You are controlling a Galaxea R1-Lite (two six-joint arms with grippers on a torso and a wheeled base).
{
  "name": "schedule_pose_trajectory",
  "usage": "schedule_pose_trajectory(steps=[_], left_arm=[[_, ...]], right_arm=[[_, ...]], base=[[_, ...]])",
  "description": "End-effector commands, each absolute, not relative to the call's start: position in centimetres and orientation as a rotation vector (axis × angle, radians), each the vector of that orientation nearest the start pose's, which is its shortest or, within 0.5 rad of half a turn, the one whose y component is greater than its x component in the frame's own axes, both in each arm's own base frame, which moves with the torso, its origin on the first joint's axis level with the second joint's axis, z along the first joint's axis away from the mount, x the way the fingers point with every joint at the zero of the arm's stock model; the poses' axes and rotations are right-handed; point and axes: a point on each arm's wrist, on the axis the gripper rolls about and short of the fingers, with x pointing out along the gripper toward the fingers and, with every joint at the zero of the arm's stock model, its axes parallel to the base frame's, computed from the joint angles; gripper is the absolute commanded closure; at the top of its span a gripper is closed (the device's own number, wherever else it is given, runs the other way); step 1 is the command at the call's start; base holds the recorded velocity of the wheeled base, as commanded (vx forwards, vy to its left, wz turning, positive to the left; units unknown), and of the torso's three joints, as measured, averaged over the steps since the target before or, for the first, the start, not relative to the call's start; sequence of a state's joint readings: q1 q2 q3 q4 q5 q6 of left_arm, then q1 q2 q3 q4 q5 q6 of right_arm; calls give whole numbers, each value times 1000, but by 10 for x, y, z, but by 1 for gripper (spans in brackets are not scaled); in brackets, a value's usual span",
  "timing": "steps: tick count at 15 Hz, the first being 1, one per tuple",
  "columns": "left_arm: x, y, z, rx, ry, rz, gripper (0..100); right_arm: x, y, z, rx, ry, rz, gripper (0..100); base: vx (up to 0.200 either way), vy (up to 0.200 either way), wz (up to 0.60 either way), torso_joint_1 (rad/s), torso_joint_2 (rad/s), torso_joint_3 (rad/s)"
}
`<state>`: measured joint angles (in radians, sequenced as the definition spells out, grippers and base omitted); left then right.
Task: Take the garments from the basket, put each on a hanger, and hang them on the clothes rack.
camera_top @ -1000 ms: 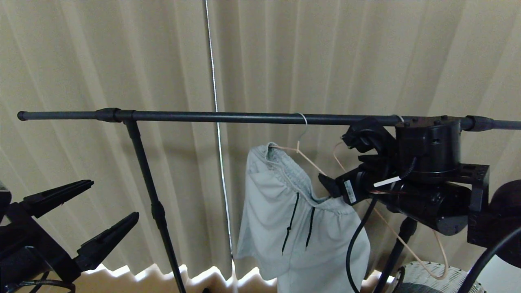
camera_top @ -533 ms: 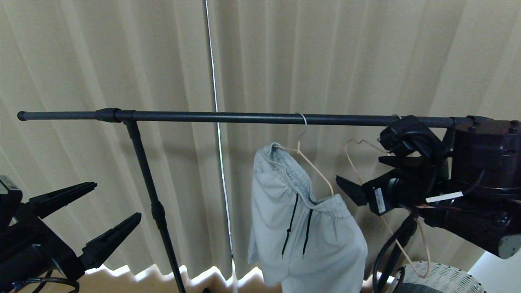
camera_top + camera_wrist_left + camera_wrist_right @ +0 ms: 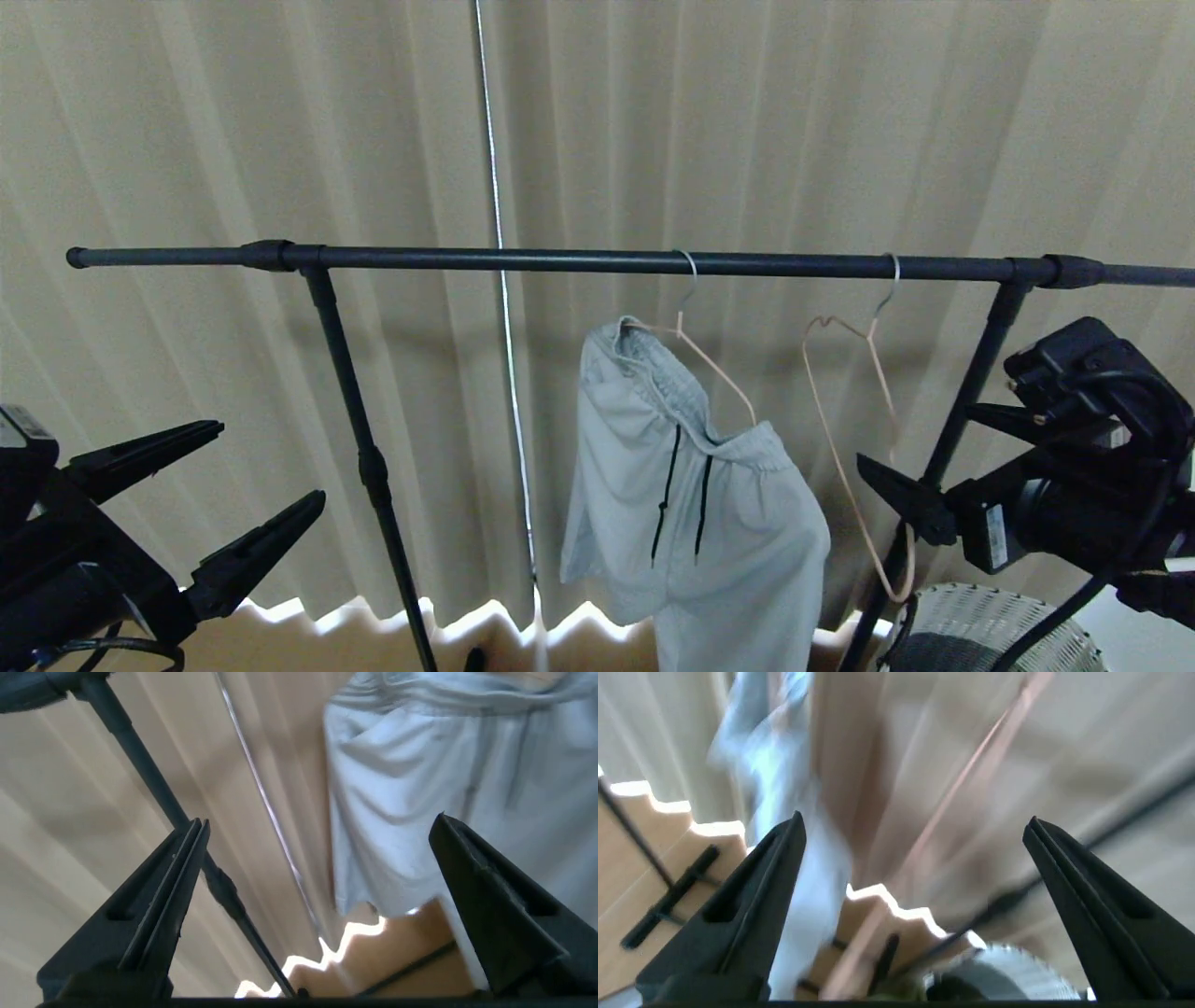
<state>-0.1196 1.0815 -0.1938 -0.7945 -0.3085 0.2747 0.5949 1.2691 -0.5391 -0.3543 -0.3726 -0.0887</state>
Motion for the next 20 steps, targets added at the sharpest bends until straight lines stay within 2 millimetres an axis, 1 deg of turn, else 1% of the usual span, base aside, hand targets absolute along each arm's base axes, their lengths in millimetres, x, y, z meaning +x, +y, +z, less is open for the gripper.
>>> schedule_pose_trajectory(steps=[1, 6, 10, 15, 17, 20], left_arm=[[127, -22, 167, 261, 36, -438, 0], [128, -22, 166, 263, 43, -439, 0], [127, -20, 164, 262, 55, -420, 0], [125, -19, 160, 262, 63, -423, 0], [125, -19, 161, 262, 60, -423, 0], [125, -19, 161, 262, 60, -423, 0]], right_arm=[[149, 89, 190, -255, 307, 223, 0], [142, 76, 184, -289, 323, 185, 0], [145, 60, 185, -314, 321, 104, 0], [146, 55, 184, -325, 326, 74, 0], [146, 45, 179, -398, 347, 32, 0], [143, 42, 175, -417, 356, 24, 0]], base=[[-200, 0, 0, -17, 7, 22], [-200, 0, 0, -1, 2, 6], [-200, 0, 0, 0, 2, 1], [0, 0, 0, 0, 0, 0], [0, 0, 0, 0, 0, 0], [0, 0, 0, 0, 0, 0]])
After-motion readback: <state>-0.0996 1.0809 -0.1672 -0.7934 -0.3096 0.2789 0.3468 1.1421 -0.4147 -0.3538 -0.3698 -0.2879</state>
